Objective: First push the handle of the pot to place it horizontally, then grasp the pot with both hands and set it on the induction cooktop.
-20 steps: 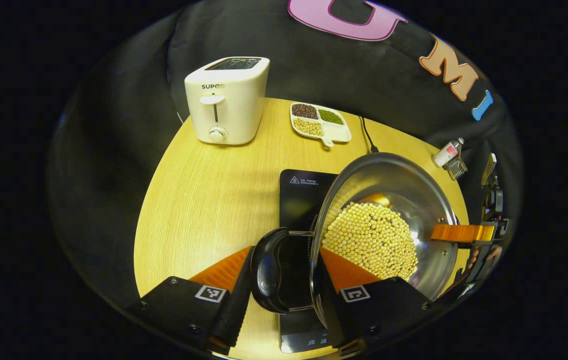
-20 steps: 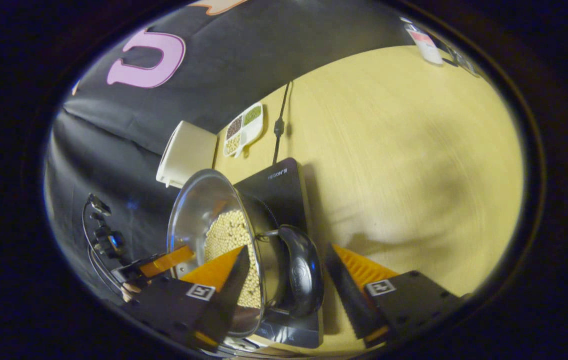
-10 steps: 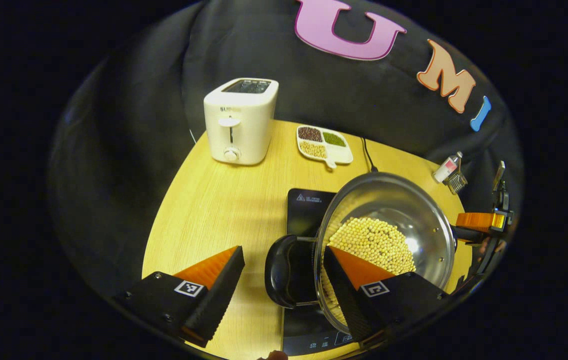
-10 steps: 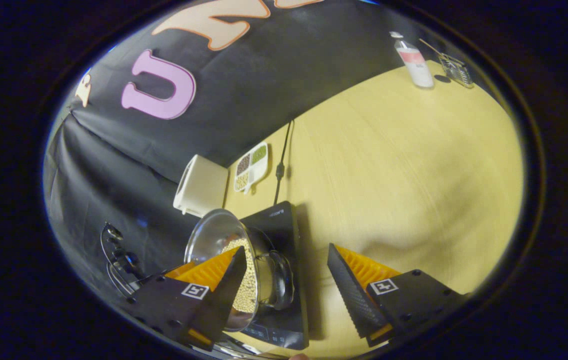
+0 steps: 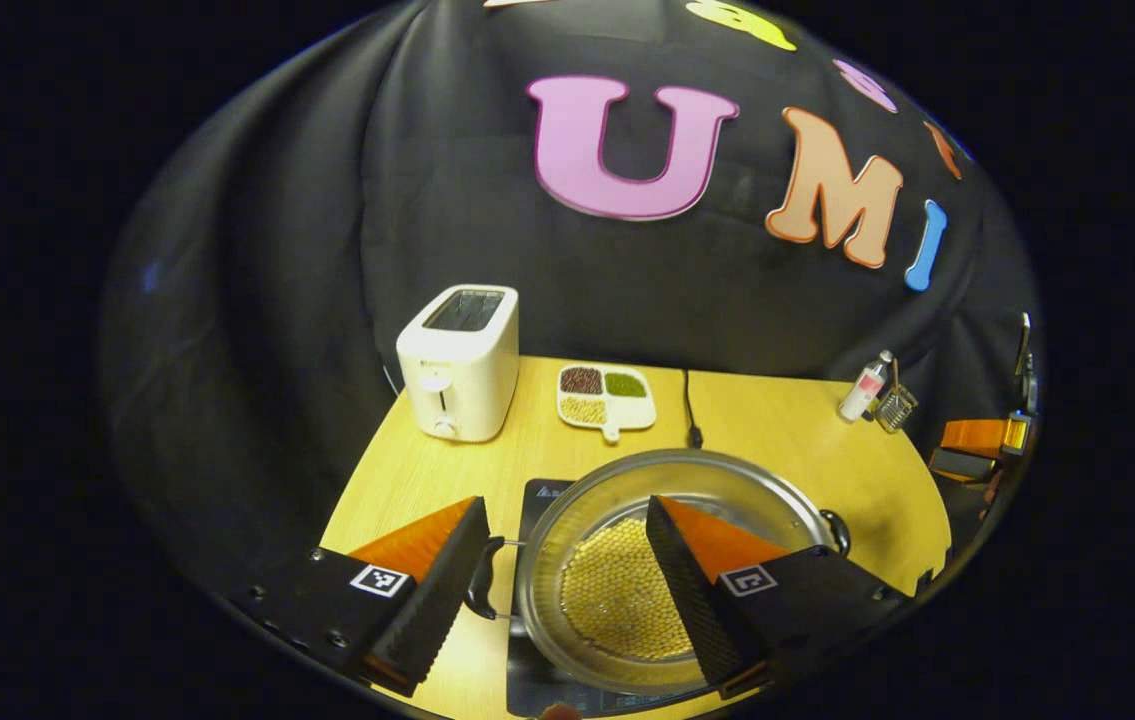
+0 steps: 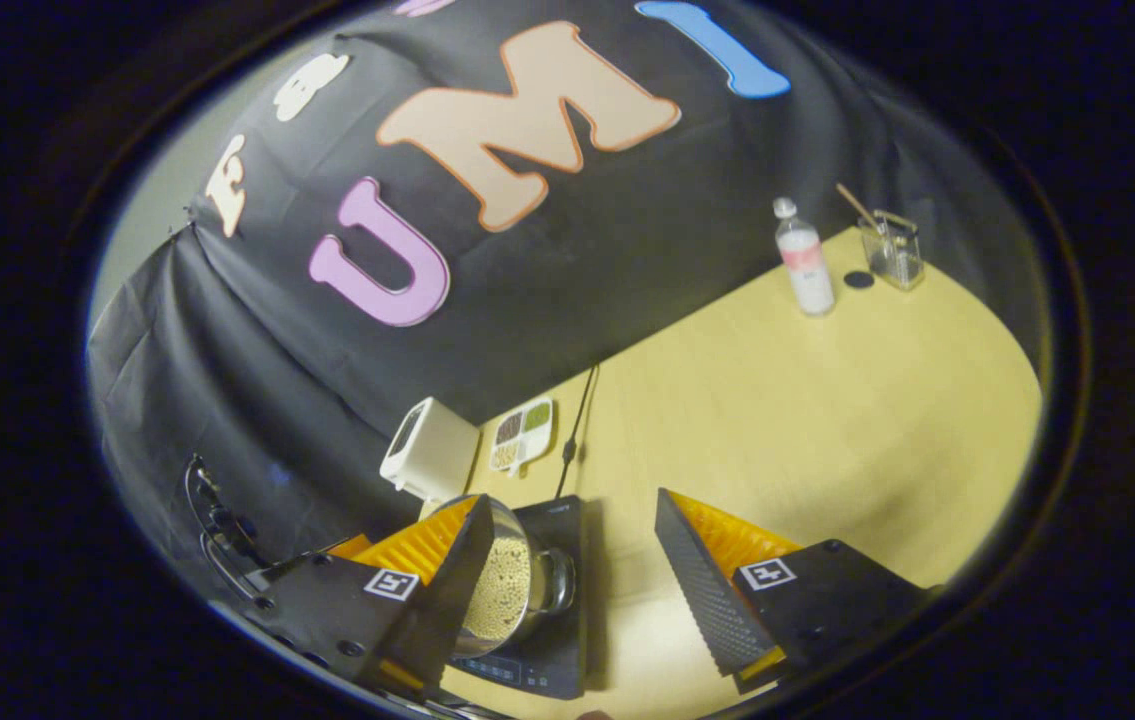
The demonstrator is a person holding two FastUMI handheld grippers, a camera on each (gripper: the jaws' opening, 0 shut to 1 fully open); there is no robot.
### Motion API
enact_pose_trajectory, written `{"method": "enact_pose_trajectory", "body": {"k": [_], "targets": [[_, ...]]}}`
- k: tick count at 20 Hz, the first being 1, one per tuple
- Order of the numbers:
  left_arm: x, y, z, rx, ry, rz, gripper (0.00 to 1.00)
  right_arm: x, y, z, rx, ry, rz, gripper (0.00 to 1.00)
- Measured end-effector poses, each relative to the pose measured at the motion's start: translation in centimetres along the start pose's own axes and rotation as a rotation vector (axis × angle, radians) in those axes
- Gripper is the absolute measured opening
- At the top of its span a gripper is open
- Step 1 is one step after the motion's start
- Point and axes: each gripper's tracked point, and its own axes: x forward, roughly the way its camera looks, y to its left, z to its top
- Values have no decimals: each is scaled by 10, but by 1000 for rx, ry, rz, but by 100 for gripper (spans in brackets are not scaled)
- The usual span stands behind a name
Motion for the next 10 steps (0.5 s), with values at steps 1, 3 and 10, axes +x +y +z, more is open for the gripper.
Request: {"method": "enact_pose_trajectory", "body": {"k": [1,3,10], "targets": [[-8,-10,10,12,-33,-1,97,-14,2,12,-32,-35,6,90],[-26,-36,27,7,-91,-12,96,-35,3,31,-87,-88,16,99],[-97,-102,66,20,-271,30,96,-117,-6,76,-296,-225,29,90]]}}
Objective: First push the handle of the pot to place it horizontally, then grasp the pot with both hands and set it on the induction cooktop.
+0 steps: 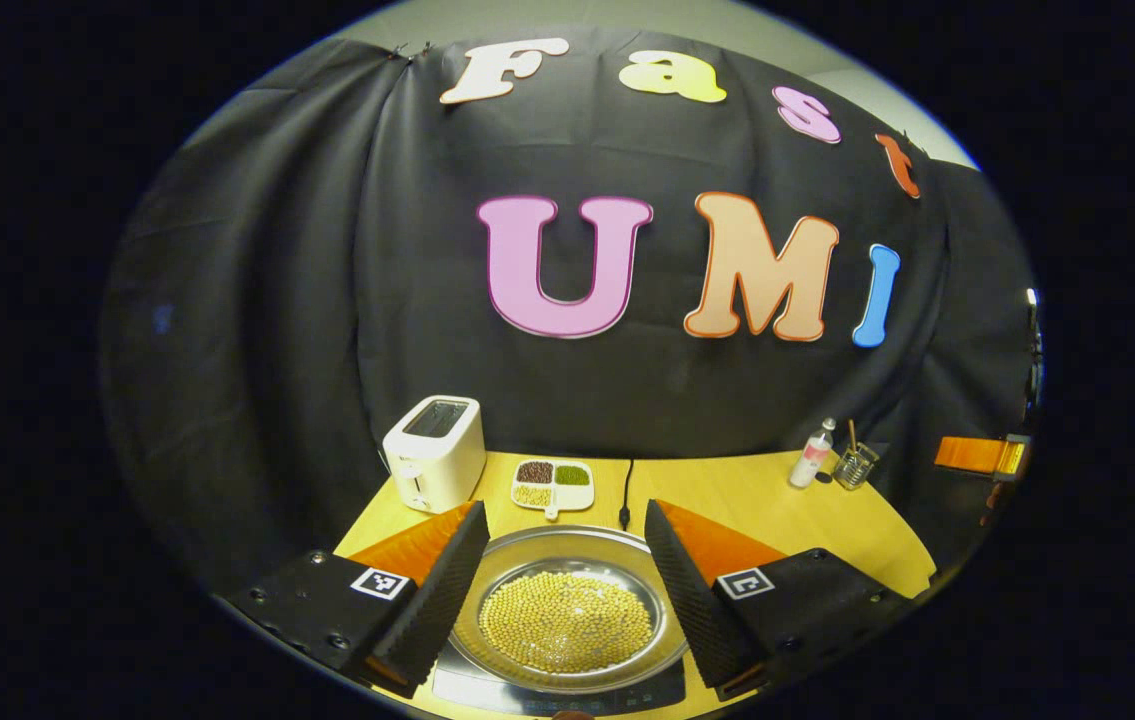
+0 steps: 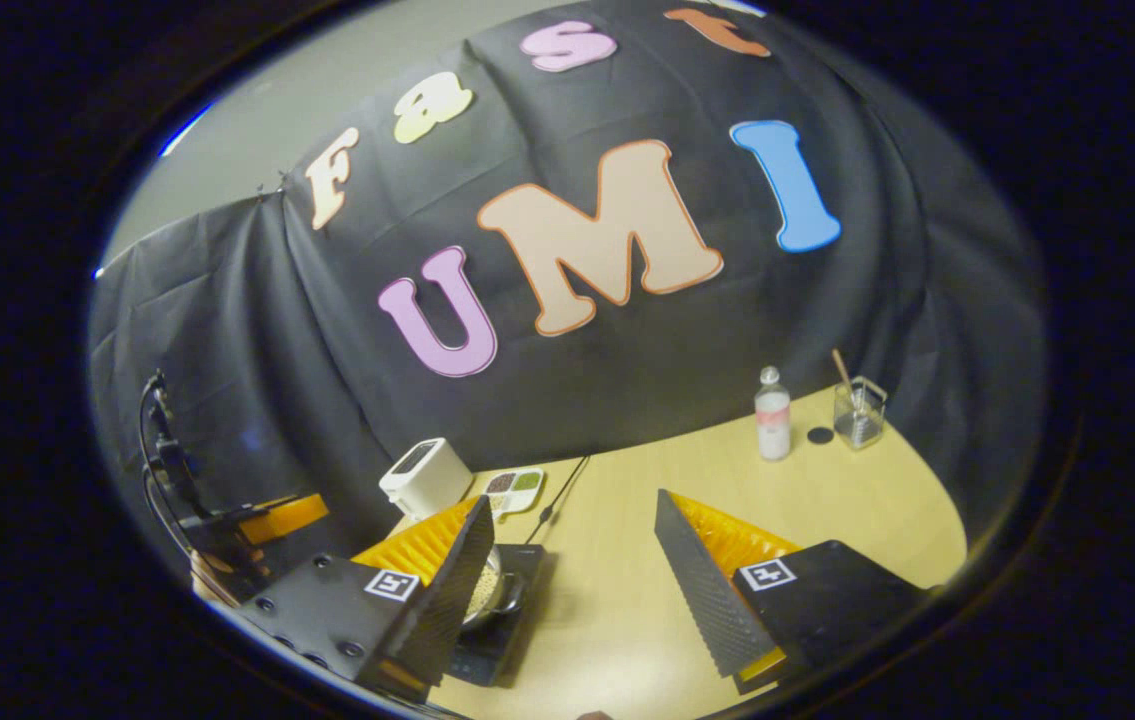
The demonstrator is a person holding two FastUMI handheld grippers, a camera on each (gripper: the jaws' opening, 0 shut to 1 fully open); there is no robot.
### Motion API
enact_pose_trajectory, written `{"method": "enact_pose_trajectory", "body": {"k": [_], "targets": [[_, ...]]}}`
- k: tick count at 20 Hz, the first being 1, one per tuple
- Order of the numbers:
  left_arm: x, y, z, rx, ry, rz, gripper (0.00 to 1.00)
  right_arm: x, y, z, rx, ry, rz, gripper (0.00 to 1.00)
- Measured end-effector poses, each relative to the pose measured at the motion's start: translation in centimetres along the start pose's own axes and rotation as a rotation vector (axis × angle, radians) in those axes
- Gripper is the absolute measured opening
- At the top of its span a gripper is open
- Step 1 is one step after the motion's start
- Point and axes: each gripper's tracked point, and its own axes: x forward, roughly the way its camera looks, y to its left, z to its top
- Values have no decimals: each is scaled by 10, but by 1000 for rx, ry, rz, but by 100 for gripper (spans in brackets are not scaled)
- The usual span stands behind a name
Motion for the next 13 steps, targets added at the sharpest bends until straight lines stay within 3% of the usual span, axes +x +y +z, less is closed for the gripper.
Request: {"method": "enact_pose_trajectory", "body": {"k": [3,4,5,9,11,12,13], "targets": [[-24,-28,20,1,-64,9,95,-31,-2,21,-76,-52,19,91],[-31,-35,25,3,-84,12,92,-39,-1,27,-100,-71,33,100],[-39,-42,29,5,-98,21,95,-48,-2,32,-127,-90,39,91],[-64,-63,34,2,-162,67,92,-78,1,29,-195,-122,87,91],[-71,-68,24,-24,-160,97,99,-91,-8,29,-214,-130,82,91],[-75,-72,19,-41,-157,107,92,-96,-11,28,-208,-133,76,91],[-78,-74,16,-50,-159,114,96,-102,-11,29,-197,-138,75,91]]}}
